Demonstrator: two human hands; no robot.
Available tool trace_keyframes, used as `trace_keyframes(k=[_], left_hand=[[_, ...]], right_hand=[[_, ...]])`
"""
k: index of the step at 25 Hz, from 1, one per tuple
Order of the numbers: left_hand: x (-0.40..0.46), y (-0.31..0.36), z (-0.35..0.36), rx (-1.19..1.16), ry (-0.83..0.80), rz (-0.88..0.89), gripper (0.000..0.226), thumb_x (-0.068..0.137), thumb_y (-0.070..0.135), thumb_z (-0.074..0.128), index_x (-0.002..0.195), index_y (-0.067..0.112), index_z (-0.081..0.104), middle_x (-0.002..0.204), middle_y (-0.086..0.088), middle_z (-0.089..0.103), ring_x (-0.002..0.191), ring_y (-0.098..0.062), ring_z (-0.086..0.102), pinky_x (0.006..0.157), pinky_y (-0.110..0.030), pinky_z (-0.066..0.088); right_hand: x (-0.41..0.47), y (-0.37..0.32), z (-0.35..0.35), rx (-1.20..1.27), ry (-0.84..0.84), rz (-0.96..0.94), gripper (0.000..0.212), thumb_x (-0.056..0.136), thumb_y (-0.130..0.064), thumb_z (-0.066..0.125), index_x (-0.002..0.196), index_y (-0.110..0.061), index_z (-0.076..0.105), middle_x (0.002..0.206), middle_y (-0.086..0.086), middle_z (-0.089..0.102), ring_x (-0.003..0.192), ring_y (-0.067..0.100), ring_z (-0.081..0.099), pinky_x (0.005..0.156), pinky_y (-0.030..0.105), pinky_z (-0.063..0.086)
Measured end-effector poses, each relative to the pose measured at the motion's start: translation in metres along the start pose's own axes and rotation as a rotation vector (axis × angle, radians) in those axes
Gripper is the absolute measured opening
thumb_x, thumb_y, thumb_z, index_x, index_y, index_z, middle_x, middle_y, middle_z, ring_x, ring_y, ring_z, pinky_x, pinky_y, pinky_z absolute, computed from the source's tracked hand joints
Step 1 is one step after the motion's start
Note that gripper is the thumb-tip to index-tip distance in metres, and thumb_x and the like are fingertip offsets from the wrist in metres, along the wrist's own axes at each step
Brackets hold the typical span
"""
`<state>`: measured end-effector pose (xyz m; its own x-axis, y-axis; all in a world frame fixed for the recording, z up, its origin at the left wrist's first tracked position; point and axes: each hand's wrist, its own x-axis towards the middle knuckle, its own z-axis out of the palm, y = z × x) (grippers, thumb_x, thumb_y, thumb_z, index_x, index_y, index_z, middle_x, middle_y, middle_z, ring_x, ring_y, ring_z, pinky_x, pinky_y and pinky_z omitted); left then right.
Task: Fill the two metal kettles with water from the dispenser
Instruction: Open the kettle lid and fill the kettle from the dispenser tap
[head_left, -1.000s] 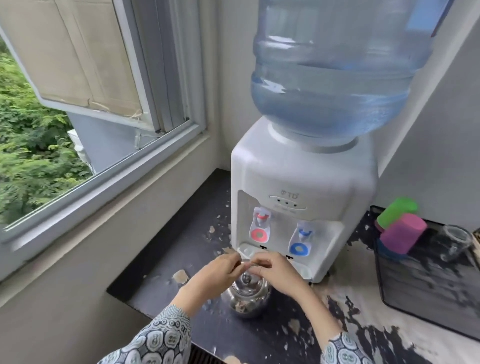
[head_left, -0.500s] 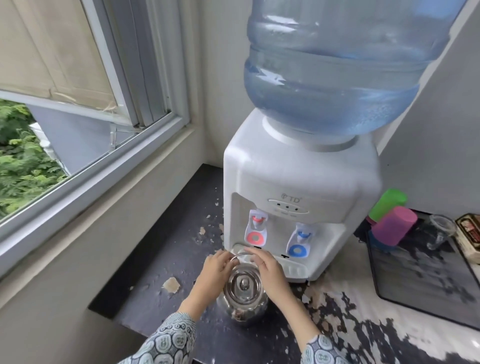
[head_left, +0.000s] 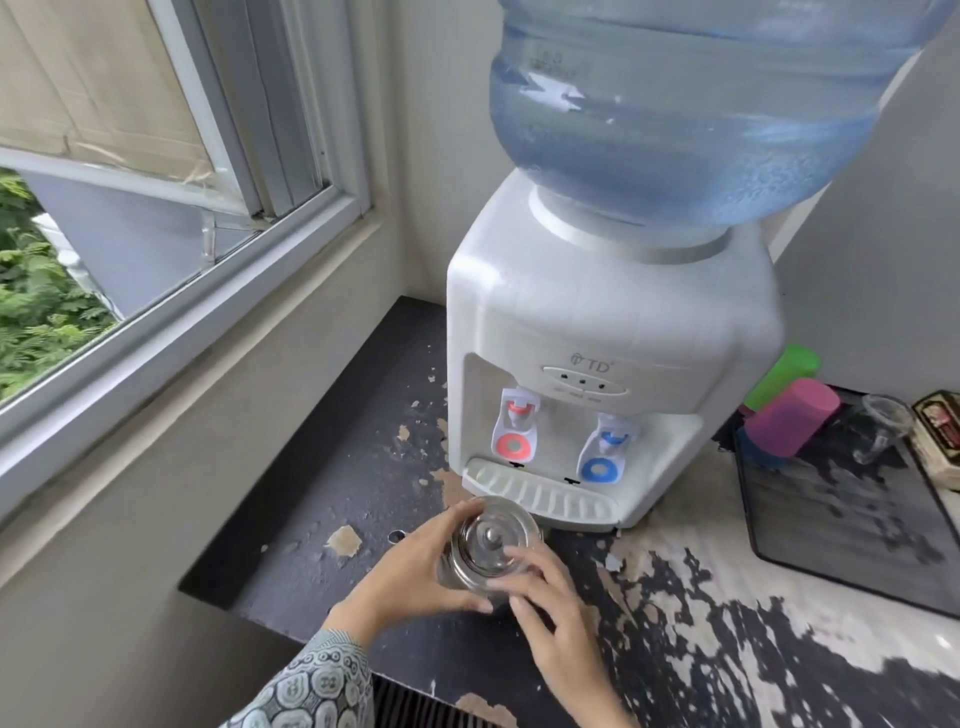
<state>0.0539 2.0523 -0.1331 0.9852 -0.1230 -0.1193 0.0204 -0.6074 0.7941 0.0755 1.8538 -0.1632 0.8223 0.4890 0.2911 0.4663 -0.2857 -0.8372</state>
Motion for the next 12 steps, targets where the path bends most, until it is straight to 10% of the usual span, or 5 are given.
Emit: trace_keyframes(k=[4, 12], left_hand=[[-0.002, -0.003, 0.003, 0.129, 0.004, 0.048, 0.105, 0.057, 0.065, 0.073, 0.141, 0.037, 0.016, 0.148, 0.023, 0.019, 0.136, 0.009, 0.017, 0.112, -0.01, 0.015], [0.019, 0.01, 0.029, 0.329, 0.285, 0.054, 0.093, 0.063, 0.068, 0.058, 0.137, 0.016, 0.035, 0.131, 0.005, 0.042, 0.114, -0.014, 0.042, 0.1, -0.026, 0.039]], right_hand=[[-0.027, 0.022, 0.01, -0.431, 0.043, -0.155, 0.063, 0.076, 0.001, 0.054, 0.122, -0.041, 0.056, 0.14, -0.014, 0.046, 0.137, 0.016, 0.033, 0.107, 0.027, 0.031], [0.044, -0.007, 0.0, -0.553, 0.034, 0.035, 0.021, 0.08, -0.041, 0.048, 0.091, -0.023, 0.05, 0.098, -0.012, 0.05, 0.093, 0.005, 0.043, 0.084, 0.02, 0.04]])
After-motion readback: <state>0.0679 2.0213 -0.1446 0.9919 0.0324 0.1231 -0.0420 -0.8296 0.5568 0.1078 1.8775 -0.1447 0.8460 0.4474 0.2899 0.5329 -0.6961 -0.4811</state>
